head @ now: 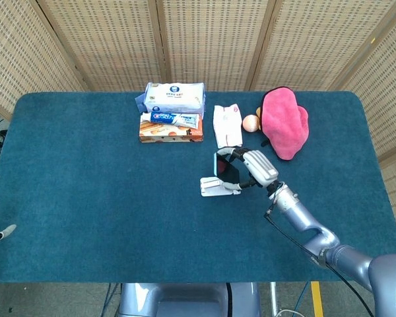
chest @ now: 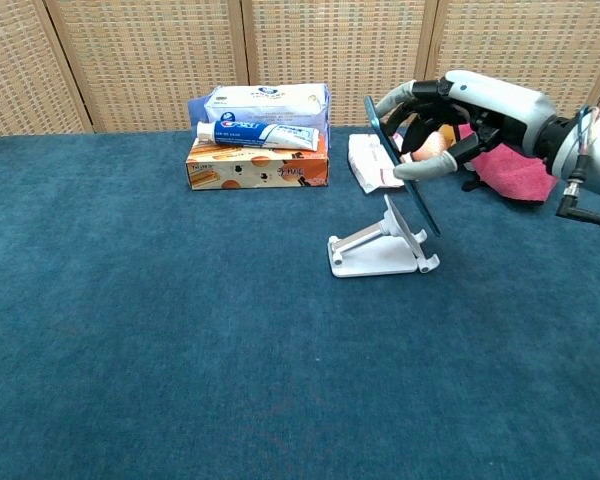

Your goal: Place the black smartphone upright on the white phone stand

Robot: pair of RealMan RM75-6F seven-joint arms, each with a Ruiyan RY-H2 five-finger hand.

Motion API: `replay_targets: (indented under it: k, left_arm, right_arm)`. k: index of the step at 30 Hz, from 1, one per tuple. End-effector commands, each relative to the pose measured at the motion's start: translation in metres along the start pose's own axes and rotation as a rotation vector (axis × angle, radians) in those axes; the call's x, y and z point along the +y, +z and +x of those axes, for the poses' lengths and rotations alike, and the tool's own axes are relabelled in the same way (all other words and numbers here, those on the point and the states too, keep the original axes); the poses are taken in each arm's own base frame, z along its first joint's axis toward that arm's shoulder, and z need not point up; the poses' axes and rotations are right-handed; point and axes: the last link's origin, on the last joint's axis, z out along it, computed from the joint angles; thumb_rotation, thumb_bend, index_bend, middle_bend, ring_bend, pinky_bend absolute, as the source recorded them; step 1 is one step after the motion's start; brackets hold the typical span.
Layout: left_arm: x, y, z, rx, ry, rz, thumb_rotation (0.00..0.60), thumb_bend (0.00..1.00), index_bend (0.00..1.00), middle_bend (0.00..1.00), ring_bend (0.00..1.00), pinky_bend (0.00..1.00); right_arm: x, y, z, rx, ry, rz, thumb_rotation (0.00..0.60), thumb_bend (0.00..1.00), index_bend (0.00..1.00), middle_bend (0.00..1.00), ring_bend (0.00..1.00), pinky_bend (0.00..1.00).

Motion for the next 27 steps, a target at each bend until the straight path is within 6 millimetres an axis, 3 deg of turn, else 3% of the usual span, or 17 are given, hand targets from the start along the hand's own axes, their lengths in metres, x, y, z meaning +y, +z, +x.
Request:
replay_targets:
  k: [1, 19, 27]
  left_arm:
    - [0.0, 0.0, 0.0, -0.001, 0.001, 0.001, 0.6, 0.0, 0.0, 0.0, 0.0, 0.0]
    - [0.003, 0.004, -0.005, -0.023, 0.018, 0.002, 0.6, 0.0, 0.0, 0.0, 0.0, 0.0]
    - [0.003, 0.005, -0.005, -0.021, 0.016, 0.007, 0.6, 0.0, 0.0, 0.0, 0.0, 0.0]
  right_arm:
    - [-0.002, 0.004, -0.005, -0.007, -0.013, 0.024, 0.6, 0.55, 0.46, 0.54, 0.41, 0.32]
    - [0.012, 0.004, -0.018, -0.032, 0.024, 0.028, 0.6, 0.57, 0.46, 0.54, 0.41, 0.32]
    - [0.019, 0.004, -0.022, -0.03, 0.031, 0.006, 0.6, 0.65, 0.46, 0.54, 0.41, 0.32]
